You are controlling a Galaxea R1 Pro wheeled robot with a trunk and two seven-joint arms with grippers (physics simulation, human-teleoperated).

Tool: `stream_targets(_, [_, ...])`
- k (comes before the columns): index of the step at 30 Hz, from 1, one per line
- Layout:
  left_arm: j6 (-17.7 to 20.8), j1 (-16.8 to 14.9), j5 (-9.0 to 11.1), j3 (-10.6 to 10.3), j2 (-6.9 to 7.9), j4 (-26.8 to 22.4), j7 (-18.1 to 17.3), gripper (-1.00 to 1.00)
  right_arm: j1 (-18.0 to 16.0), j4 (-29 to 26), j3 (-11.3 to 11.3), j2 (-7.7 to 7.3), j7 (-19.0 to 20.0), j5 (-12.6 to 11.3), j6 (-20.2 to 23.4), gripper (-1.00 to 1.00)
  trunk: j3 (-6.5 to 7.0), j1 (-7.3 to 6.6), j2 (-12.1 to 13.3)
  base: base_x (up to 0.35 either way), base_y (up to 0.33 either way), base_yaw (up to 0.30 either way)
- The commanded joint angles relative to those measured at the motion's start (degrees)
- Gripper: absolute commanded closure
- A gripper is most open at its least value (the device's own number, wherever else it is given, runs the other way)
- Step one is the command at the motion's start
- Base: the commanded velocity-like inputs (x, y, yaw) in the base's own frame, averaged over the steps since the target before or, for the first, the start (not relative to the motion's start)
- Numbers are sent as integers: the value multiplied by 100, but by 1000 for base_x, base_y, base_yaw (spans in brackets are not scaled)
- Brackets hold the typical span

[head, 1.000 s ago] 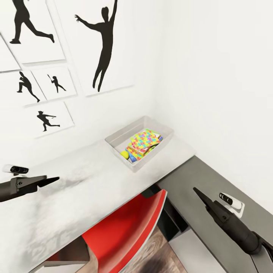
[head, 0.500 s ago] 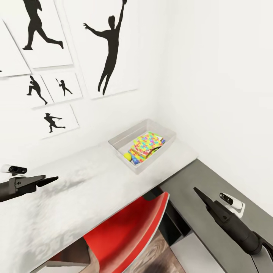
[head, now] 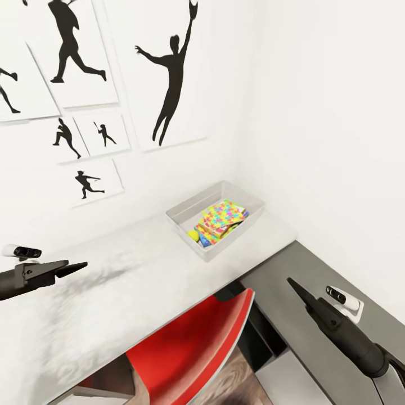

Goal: Put all the toys in the child's room - the three board games (two on the bed and one on the table), the two jigsaw puzzles on the table, and the tennis ball on the table - inside the toy box on the table in the child's room.

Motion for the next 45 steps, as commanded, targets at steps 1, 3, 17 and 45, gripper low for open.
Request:
stream_targets(1, [61,-4,-3,-5,1,-1,-22,-100,-3,-1,-1,-1,6,-29,50,-100,0,3,-10,0,0,69])
stream_targets(3, [61,-4,-3,-8,0,-5,-22,-100,-3,-1,-1,-1,9,-29,50,-100,19,3,-10,0,0,69])
stream_targets(17, [61,-4,-3,-8,-8,-16,-22,-100,-3,-1,0,-1,18,-29,46,-100,152,3,-10,0,0,69])
stream_targets(45, [17,28,-7,8,17,-18,-22,-100,-3,0,-10,-1,48,-30,-159,-100,420,3,-10,-37,52,30])
